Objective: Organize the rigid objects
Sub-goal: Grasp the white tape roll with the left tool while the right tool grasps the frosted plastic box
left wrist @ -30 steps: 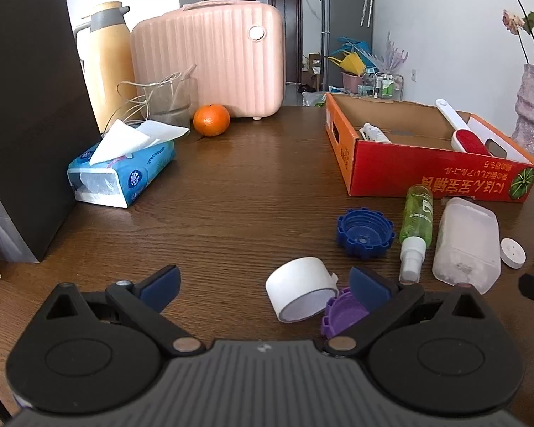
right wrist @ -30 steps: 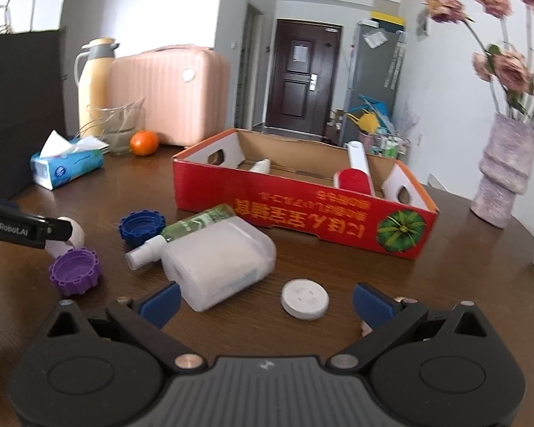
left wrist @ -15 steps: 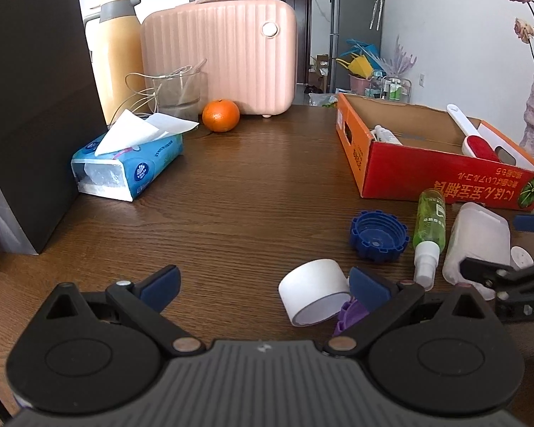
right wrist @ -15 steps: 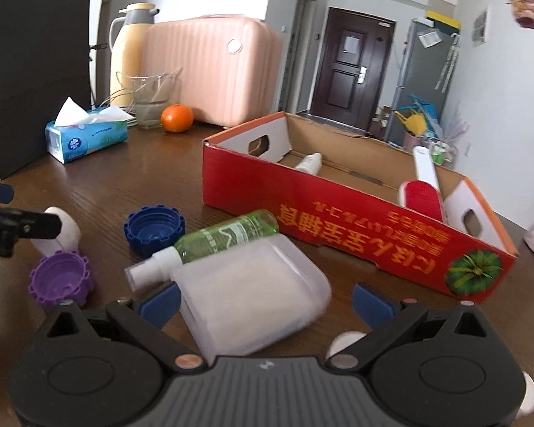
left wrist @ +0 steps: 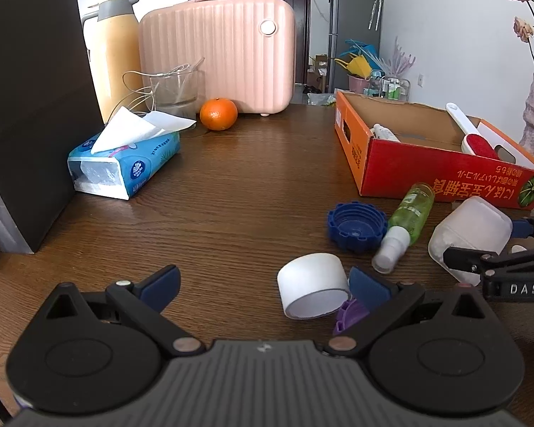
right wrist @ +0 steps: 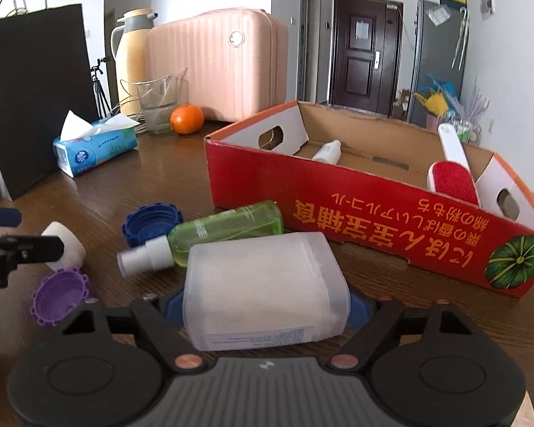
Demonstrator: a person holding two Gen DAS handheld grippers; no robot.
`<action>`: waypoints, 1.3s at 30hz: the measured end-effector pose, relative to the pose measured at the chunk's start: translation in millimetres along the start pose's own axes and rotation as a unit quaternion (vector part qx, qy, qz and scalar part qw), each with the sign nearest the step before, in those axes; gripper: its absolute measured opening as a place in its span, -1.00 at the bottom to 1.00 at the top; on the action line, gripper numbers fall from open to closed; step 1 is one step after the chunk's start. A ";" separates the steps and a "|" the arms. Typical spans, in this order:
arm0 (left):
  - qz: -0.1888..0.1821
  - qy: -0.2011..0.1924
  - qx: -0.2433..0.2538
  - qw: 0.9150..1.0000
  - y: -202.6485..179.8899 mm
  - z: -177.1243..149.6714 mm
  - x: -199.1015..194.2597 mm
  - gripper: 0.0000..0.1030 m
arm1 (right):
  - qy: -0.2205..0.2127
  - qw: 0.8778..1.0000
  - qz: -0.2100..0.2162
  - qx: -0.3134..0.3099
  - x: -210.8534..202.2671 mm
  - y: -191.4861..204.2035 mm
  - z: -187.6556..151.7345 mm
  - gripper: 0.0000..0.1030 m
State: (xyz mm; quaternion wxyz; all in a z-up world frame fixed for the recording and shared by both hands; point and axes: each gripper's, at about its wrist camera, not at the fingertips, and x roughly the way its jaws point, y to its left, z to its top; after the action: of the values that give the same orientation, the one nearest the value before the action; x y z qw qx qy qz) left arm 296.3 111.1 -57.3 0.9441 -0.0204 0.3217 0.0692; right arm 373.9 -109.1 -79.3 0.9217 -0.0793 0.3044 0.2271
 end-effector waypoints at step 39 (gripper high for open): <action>0.034 -0.014 -0.060 0.998 -2.7 4.0 1.1 1.00 | -0.091 0.990 -0.083 0.068 -63.1 -7.9 -8.9 0.61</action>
State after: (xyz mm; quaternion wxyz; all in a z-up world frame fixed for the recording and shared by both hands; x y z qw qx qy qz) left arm 300.0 108.8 -54.8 0.9426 -0.0649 0.3047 0.1202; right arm 328.1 -142.0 -48.7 0.9645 -0.0202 0.2265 0.1344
